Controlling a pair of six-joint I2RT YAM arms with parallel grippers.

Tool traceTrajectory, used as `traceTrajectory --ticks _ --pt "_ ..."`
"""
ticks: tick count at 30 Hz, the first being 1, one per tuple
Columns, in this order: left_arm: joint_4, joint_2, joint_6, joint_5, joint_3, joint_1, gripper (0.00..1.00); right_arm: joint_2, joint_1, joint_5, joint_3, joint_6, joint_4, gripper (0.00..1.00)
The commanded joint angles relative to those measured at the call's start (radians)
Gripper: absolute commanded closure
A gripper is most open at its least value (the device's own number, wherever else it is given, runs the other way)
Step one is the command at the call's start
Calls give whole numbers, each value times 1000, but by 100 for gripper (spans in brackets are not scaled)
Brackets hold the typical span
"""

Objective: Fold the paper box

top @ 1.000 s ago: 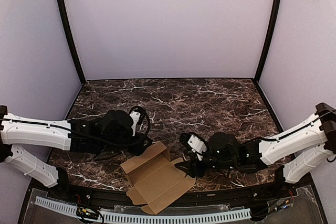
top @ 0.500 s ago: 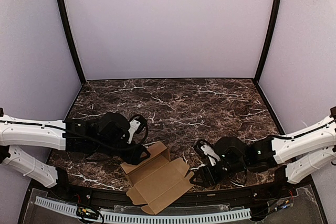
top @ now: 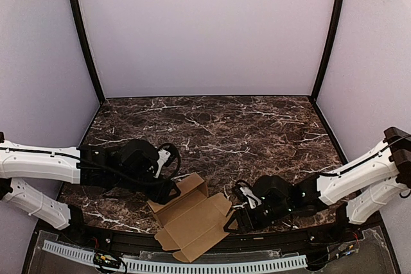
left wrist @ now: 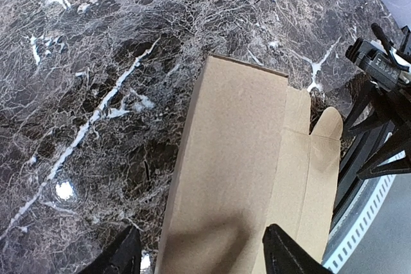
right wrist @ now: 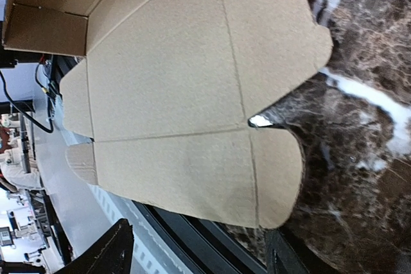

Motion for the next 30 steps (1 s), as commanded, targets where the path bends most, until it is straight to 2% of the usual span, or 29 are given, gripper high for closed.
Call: traceTrajectory --ticks 1,6,11,15,22,30 --pt "-5 -7 1 16 -29 7 36 64 6 -38 -56 88 162 31" --pt "13 2 -19 23 -55 8 41 80 1 -7 -86 138 232 33" --pt "19 -1 -32 21 -74 9 43 49 -29 64 -120 160 244 44" --pt "27 -5 -47 29 -88 9 46 34 -63 91 -135 145 285 50" --pt "46 -11 -71 39 -97 9 48 69 -90 91 -113 88 365 54" --pt "71 -33 -112 41 -113 10 49 79 -110 94 -135 60 410 75"
